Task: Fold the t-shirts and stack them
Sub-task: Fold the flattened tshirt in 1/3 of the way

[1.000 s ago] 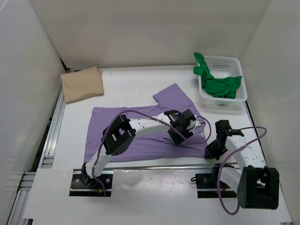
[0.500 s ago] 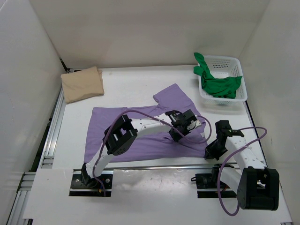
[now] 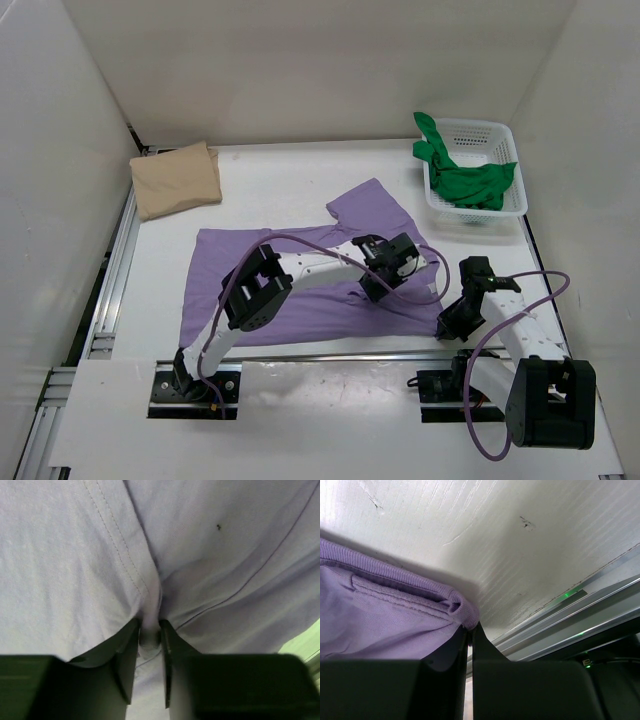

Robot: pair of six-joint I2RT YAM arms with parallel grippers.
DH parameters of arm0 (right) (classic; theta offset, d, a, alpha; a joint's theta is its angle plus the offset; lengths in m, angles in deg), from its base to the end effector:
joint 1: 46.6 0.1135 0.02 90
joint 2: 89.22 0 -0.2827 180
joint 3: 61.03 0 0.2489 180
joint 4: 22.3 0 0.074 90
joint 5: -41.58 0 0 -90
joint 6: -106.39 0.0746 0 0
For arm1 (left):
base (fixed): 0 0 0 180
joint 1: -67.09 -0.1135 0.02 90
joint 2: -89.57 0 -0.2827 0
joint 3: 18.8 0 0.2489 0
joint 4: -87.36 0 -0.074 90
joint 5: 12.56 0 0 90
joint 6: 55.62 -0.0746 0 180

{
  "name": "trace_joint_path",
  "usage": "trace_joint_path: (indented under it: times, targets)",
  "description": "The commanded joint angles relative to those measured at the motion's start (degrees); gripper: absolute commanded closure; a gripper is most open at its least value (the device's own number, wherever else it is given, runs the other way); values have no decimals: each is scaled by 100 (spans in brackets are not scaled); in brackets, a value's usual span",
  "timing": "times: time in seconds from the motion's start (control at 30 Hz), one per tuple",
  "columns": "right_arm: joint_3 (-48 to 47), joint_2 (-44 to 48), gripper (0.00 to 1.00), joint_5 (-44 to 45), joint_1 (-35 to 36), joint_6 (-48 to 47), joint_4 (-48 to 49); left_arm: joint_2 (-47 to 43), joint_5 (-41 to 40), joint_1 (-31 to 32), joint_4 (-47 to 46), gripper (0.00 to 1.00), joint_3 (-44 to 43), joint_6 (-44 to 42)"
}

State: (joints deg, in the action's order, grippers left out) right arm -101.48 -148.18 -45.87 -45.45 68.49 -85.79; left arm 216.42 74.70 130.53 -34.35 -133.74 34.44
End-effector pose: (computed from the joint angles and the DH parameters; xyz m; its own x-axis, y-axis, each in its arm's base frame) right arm 0.1310 -0.0007 0.1296 -0.6191 0.7760 -0.1203 0.7727 0.6293 0.0828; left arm 0.2193 -0.4308 0.1486 -0.4216 0.8411 -0.3388 0.8858 0.4620 0.0446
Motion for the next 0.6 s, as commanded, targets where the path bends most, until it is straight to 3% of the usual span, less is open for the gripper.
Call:
trace_joint_path:
  times: [0.0, 0.27, 0.33, 0.4, 0.57]
  targets:
    - [268, -72, 100, 229, 0, 73, 111, -380, -68, -7, -13, 66, -70, -5]
    - [268, -72, 100, 229, 0, 73, 111, -538, -375, -60, 40, 64, -272, -5]
    - [268, -72, 100, 229, 0, 73, 111, -538, -376, -60, 40, 68, -272, -5]
    - [268, -72, 100, 229, 0, 73, 111, -538, -438, -113, 40, 80, -211, -5]
    - [268, -72, 100, 229, 0, 73, 111, -538, -648, -227, 40, 90, -158, -5]
